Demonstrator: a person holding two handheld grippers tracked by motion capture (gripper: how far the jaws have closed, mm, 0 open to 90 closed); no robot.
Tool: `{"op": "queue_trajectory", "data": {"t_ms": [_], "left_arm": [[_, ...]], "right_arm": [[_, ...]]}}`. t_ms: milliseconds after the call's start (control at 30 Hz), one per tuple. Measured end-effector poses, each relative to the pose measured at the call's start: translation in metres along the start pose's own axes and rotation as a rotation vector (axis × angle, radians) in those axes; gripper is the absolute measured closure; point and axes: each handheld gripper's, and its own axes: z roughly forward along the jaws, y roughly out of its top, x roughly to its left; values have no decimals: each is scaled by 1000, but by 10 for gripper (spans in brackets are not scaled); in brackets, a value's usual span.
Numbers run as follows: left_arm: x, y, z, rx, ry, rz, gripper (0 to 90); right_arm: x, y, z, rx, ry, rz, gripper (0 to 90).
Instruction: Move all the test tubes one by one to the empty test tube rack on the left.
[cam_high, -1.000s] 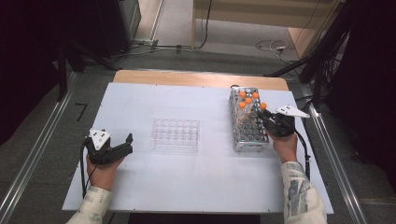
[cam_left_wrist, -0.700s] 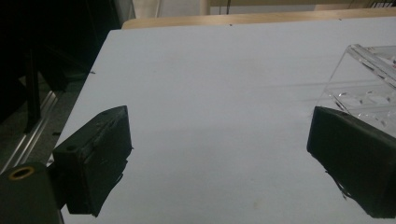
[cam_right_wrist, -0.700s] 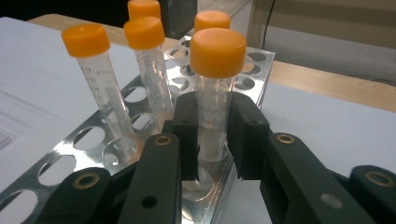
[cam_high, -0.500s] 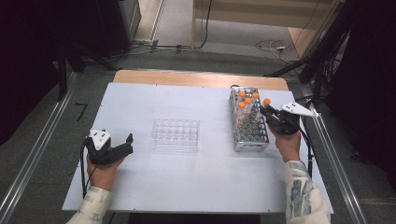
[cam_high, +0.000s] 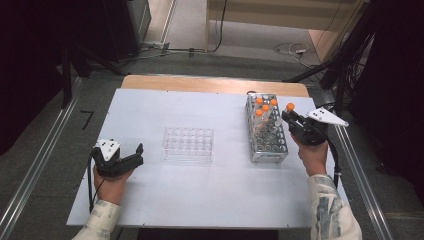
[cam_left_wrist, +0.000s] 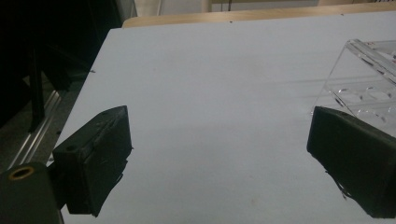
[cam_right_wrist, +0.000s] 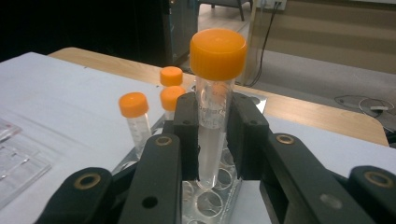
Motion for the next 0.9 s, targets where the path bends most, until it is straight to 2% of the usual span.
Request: {"op": "queue_trajectory", "data": {"t_ms": [200,267,300,333,400,567,667,700,733,767,900], "left_arm": [[-2,1,-1,-1,-6,-8,69],[-2,2,-1,7,-31,-38,69],[-2,2,-1,7,-31,-38,69],[-2,3,-1,18,-63,-69,69],[-4,6,-2,21,-77,-77,70],[-8,14,-8,-11,-105,-80,79],[-9,18,-9,-14,-112,-76,83],[-12,22,-11,-22,-133,-74,83],[-12,22,-11,-22,-133,-74,83],[-16,25,-11,-28,-144,-59,83],[-23,28,-10,-29,-167,-43,85]], "right_arm": [[13,3,-7,-3,32,-8,724],[16,3,-9,-2,38,-2,724],[18,3,-9,-2,39,-1,725],[21,3,-10,-5,39,-4,725],[25,3,-11,-8,54,-1,726],[39,4,-15,-8,85,-15,726],[46,5,-15,-6,102,-27,726],[48,5,-15,-6,110,-30,726],[51,6,-15,-6,118,-33,726],[54,6,-14,-5,129,-36,726],[67,6,-12,-2,162,-55,726]]}}
